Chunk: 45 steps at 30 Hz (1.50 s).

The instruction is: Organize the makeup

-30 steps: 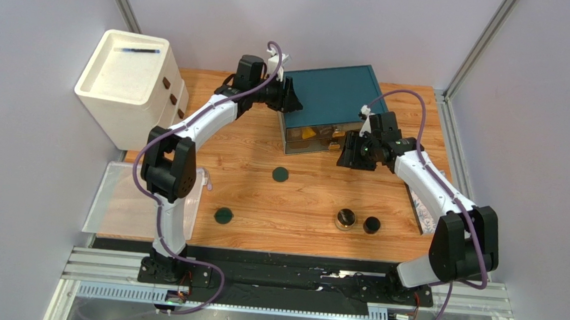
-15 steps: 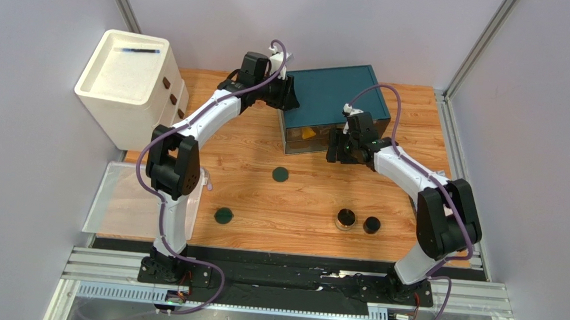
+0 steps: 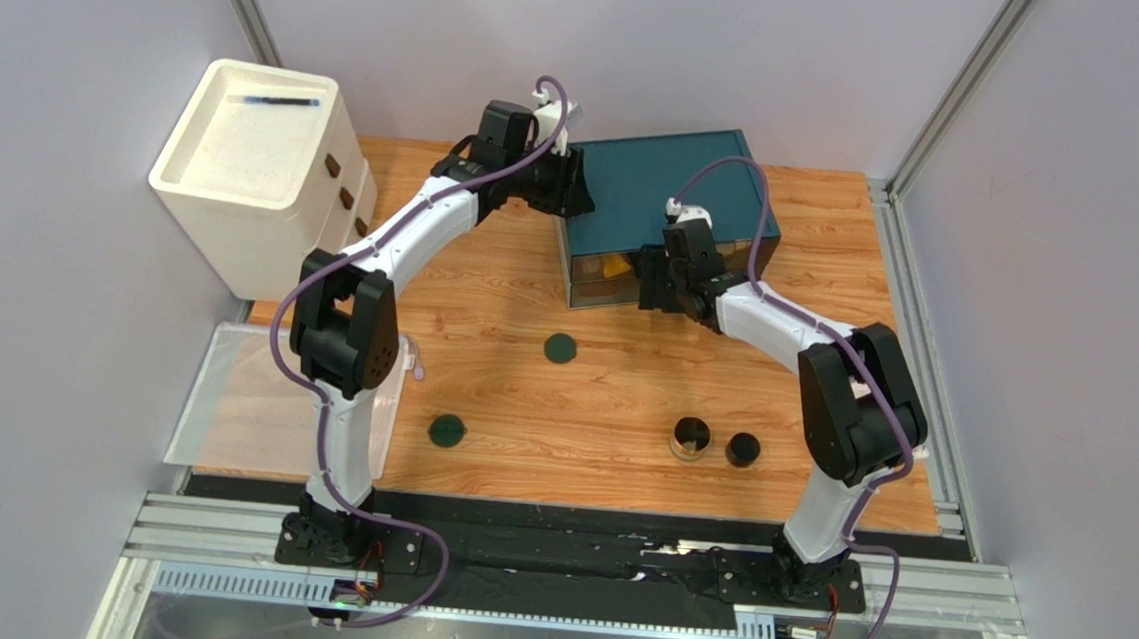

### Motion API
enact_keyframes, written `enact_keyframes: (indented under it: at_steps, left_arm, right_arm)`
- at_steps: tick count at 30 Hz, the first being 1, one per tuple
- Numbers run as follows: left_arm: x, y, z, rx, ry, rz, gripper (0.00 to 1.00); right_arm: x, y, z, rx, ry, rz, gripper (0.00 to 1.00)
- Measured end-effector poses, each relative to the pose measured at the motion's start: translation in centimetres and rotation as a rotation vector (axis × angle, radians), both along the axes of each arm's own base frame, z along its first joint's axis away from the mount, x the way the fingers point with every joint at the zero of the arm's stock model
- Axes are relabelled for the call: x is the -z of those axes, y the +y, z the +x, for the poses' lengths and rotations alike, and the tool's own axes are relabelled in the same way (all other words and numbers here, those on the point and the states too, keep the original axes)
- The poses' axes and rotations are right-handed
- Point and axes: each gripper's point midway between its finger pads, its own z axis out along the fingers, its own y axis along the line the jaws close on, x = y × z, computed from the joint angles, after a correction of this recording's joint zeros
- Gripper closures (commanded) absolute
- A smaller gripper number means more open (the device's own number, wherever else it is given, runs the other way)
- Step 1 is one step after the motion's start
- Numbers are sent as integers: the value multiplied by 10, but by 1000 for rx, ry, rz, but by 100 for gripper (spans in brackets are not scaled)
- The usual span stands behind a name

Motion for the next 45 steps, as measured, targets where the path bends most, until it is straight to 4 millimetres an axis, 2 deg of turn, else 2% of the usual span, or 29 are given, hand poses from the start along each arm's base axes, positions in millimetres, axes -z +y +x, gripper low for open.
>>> enact_keyframes:
  at_steps: [8, 12, 14, 18, 24, 28, 36, 45]
  left_arm:
    - [-2, 7, 4, -3, 4, -15, 48]
    - [-2, 21, 10, -32, 6, -7, 48]
    - [13, 35, 10, -65, 62, 24, 48]
    - [14, 40, 14, -67, 69, 9, 48]
    - [14, 40, 15, -66, 69, 12, 48]
    - [14, 40, 16, -66, 72, 14, 48]
    - [14, 40, 16, -66, 82, 18, 48]
    - [14, 40, 16, -66, 88, 19, 48]
  right_arm:
    - [-8, 4, 15, 27, -102, 1, 37]
    - [-5, 5, 19, 36, -127, -24, 39]
    - [-2, 5, 24, 44, -142, -34, 41]
    - [1, 5, 30, 53, -160, -45, 45]
    - [1, 3, 32, 63, -168, -62, 54]
    - [1, 1, 35, 74, -170, -70, 66]
    - [1, 0, 34, 73, -162, -79, 71]
    - [1, -1, 28, 66, -157, -74, 71]
